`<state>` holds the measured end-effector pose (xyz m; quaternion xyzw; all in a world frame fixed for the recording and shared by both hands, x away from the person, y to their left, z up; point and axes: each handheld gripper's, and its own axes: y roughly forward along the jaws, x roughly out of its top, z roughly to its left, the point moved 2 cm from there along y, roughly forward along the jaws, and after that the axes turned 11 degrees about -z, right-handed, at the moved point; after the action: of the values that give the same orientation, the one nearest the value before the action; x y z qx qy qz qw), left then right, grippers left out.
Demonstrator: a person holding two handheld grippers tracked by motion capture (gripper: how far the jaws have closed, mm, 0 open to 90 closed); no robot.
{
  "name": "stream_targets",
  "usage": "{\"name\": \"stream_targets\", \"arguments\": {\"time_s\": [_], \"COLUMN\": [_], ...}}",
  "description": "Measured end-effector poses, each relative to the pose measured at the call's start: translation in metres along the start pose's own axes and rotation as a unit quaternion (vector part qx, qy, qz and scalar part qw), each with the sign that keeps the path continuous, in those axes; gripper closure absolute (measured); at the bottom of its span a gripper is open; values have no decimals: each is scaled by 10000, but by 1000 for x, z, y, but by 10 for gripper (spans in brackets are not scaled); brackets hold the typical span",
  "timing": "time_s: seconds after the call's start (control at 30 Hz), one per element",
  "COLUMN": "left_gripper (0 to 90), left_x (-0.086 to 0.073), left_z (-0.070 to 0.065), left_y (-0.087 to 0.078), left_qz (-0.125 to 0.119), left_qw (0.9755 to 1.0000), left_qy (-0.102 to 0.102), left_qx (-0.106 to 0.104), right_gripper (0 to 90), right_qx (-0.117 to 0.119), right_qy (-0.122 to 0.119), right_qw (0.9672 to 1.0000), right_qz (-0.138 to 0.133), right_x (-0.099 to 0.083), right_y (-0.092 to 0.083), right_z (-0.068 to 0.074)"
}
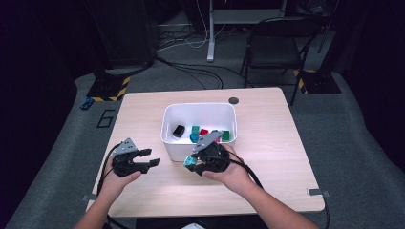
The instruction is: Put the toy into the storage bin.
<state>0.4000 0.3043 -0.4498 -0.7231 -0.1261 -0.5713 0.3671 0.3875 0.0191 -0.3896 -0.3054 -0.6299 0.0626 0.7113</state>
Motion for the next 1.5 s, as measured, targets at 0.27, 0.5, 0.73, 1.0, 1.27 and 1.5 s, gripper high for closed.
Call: {"name": "stream_targets", "arguments": {"time_s": [0.27,0.5,0.73,1.0,1.27,1.5], "left_gripper": [410,410,410,410,410,410], "left_x": [0,0,0,0,0,0], "left_z": [0,0,0,0,0,1], "left_y": [0,0,1,1,1,1], "left_qz": [-9,-4,1,2,-1,3], "left_qw": [10000,10000,10000,10000,10000,10000], "left_qy": [-2,-4,-4,-6,-7,-12], "left_qx": [7,-4,-8,-12,-23,-27], "right_gripper": [584,584,584,584,584,584], "right_qx": [-99,-210,-398,-619,-707,-770], "right_qy": [-70,-86,-92,-66,20,94], "right_qw": [9999,9997,9990,9980,9975,9970], "right_qz": [-46,-97,-153,-101,-28,-11], "right_x": [22,38,53,65,73,77], "right_y": [-9,-15,-17,-12,-1,13], "right_z": [-10,-22,-40,-63,-84,-98]}}
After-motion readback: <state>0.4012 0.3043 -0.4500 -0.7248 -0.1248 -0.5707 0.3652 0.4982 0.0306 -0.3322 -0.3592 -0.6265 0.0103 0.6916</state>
